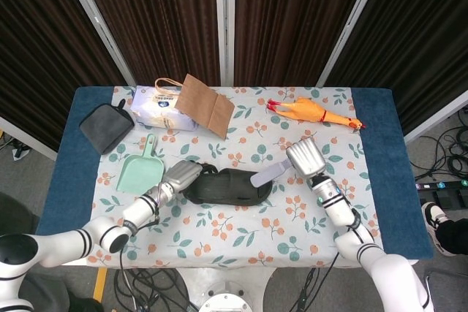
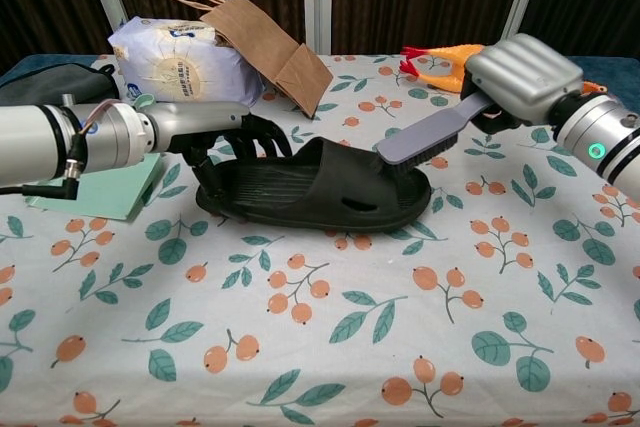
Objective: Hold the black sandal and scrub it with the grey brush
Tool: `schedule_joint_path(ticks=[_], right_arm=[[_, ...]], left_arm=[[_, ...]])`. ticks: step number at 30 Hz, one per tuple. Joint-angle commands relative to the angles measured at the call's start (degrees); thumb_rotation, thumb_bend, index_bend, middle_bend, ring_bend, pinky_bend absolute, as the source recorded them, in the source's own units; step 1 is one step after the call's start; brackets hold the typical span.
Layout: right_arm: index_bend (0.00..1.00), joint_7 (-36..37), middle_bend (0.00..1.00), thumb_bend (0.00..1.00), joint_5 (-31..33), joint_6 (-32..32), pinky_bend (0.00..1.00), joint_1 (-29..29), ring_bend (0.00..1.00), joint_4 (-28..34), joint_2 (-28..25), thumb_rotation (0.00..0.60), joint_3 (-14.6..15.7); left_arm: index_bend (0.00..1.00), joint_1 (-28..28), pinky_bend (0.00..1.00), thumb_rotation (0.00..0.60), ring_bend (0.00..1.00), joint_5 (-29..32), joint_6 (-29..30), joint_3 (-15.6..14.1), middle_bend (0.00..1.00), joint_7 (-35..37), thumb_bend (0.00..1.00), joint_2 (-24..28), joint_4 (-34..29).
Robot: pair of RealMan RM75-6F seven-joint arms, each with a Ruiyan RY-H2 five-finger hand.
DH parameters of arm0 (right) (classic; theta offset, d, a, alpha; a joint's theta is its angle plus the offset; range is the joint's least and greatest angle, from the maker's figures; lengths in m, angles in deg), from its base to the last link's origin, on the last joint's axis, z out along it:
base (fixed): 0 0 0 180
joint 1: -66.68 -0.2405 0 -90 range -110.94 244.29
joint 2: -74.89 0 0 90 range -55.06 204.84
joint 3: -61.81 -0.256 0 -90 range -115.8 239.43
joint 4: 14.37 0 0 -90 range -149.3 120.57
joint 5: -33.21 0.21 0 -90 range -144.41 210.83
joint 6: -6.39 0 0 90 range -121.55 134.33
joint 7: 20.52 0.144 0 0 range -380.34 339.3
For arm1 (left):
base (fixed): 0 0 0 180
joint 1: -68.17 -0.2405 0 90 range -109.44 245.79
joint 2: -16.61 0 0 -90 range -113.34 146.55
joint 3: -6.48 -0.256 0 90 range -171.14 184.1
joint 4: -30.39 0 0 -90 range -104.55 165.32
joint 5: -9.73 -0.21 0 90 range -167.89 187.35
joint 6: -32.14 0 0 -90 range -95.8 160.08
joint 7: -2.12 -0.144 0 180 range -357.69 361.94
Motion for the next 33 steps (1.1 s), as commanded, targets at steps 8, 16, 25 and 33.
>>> schedule_joint_path(ticks=[8,16,25,33], right_arm=[[1.0,-2.8,1.0,0.45,5.1,-7.4,1.0,3.1,1.0,30.1,-23.0,0.6,-0.8],[1.0,-13.3,1.0,0.42,17.3,-17.9,1.0,2.8,1.0,36.1,-22.8,0.6,-3.7],[0.67,-12.8,0.61,0.25,22.0,-22.6,0.68,2.3,0.62,32.5,-19.2,0.6,-4.8],[0.03,-10.3,0.17,0.14,22.1,-23.4,0.23,3.8,0.12,37.2,-22.8,0.6,-4.5]], left_arm=[[0.13,-1.4,0.15,0.6,0.02,-1.0,4.3,-0.2,0.03,-3.4,0.06,2.8,-3.9],[0.13,-6.0,0.14,0.6,0.02,-0.3,11.6,-0.4,0.02,-6.9,0.06,10.4,-12.4],[0.13,-14.4,0.14,0.6,0.02,0.9,23.2,-1.1,0.02,-9.2,0.06,18.6,-19.4],[0.13,-21.0,0.14,0.6,0.02,0.8,30.2,-2.6,0.02,-8.1,0.06,21.5,-20.4]])
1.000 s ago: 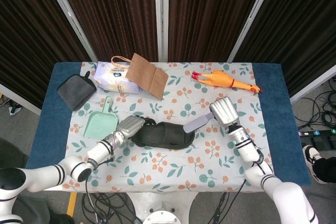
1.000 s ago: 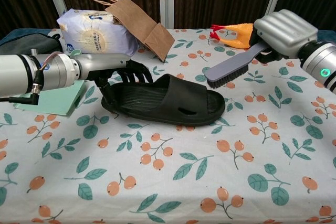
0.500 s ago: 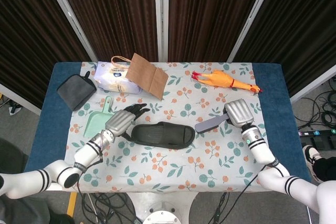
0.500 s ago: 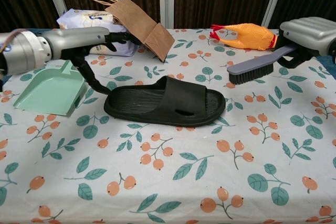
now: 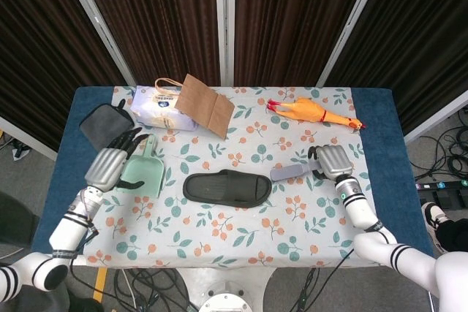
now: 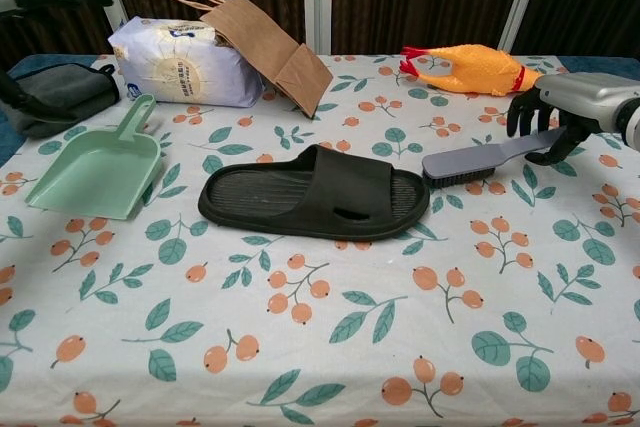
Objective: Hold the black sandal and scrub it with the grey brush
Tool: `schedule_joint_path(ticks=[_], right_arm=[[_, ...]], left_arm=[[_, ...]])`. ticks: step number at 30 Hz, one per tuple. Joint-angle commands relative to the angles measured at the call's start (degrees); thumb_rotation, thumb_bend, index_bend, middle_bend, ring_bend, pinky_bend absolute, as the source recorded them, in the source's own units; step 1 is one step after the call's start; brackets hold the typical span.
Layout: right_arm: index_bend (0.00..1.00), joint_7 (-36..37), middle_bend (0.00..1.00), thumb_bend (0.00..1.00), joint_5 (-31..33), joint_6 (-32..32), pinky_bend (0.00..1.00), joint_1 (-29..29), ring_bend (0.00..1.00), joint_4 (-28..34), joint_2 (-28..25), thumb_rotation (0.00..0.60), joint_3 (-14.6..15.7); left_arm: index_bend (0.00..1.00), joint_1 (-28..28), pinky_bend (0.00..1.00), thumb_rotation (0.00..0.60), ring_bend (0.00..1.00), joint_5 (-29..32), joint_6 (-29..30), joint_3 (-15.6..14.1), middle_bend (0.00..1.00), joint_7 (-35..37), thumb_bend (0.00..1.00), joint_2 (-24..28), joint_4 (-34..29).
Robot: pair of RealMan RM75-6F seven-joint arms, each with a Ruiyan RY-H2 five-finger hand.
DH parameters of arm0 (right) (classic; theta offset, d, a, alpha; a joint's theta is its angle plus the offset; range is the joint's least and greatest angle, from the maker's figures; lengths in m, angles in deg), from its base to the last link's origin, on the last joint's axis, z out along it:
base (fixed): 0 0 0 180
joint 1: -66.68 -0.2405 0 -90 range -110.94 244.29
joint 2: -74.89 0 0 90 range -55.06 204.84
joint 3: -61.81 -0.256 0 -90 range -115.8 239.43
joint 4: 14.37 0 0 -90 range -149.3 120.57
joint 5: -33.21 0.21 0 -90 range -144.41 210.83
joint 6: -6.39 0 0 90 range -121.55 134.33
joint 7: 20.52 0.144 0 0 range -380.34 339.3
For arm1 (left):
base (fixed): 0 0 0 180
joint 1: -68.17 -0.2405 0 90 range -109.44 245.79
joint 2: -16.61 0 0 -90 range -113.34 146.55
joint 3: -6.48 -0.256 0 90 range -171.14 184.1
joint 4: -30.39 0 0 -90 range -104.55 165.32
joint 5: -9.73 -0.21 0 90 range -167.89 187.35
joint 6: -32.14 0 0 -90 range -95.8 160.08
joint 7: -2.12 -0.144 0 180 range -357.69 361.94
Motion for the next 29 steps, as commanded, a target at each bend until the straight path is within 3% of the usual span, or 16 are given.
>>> schedule_joint_path(ticks=[1,5,8,16,21,29], right_arm=[[0.01,0.5,0.14,0.13,0.1,0.0,0.2,1.1,0.09,3.5,-2.8,0.6,0.4],[0.0,2.2,0.08,0.09,-1.1,3.2,0.11,3.9,0.03,11.2,-8.9,0.6,0.7],[0.0,4.0,0.08,0.09,-3.5,8.1,0.11,7.0,0.02,17.2,-14.2,0.6,1.3],[0.03,8.4,0.19,0.19,-11.6,24.9,0.19,17.9,0.12,28.1,-25.2,0.6,4.8],[0.04,10.8,0.21,0.22,-14.5,33.6,0.19,24.5,0.12,31.2,-28.0,0.6,7.0],[0.05,7.3,0.21,0.22,-18.3,42.2,0.19,30.9,0.12,34.7,-27.9,0.6,9.4]], left_arm=[[0.13,-2.6,0.14,0.6,0.02,-0.2,2.3,-1.0,0.02,0.5,0.06,1.6,-0.4],[0.13,-5.8,0.14,0.6,0.02,-1.0,5.0,-2.5,0.03,0.1,0.06,3.8,-1.1],[0.13,-8.0,0.14,0.6,0.02,-1.2,6.9,-3.4,0.05,-0.9,0.06,5.4,-1.5],[0.14,-15.2,0.15,0.6,0.02,2.7,13.6,-4.8,0.09,-8.3,0.06,8.1,-2.8],[0.14,-19.9,0.15,0.6,0.02,3.9,20.8,-4.7,0.1,-14.5,0.06,7.7,-4.8],[0.14,-24.1,0.15,0.6,0.02,0.8,26.8,-5.7,0.1,-19.8,0.06,6.4,-9.6]])
